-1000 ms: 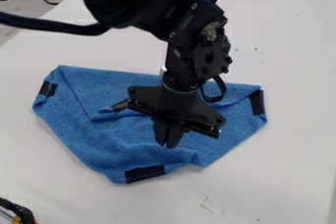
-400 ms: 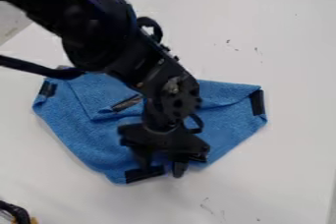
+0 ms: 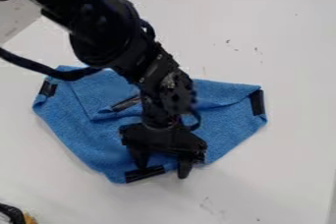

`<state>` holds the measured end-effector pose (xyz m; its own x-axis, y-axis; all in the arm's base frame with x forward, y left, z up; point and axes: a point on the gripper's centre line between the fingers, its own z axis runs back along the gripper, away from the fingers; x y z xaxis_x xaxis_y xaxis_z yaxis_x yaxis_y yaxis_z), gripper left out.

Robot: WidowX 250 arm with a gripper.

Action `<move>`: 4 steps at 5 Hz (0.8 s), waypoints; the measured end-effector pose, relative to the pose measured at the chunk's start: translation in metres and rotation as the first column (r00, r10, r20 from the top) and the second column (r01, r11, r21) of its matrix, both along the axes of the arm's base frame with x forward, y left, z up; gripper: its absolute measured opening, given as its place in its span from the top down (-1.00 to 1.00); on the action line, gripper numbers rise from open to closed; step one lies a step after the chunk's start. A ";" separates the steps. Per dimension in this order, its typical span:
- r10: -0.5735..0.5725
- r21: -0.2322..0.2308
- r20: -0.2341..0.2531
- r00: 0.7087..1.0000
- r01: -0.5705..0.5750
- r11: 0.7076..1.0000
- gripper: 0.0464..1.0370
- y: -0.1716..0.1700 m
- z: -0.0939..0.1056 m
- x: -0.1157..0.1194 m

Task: Fold the blue cloth from bottom to top

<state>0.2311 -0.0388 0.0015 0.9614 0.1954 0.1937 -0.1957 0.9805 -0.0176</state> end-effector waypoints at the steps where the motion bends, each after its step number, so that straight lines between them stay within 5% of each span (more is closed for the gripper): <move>1: 0.007 -0.010 -0.002 1.000 -0.007 1.000 -0.24 0.002 0.000 0.001; 3: -0.017 0.006 -0.023 1.000 0.017 1.000 0.55 0.003 0.002 0.000; 4: -0.063 0.068 -0.080 0.995 0.068 0.995 0.81 -0.004 0.017 0.000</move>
<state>0.2308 -0.0424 0.0183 0.9844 0.1198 0.1291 -0.1289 0.9896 0.0644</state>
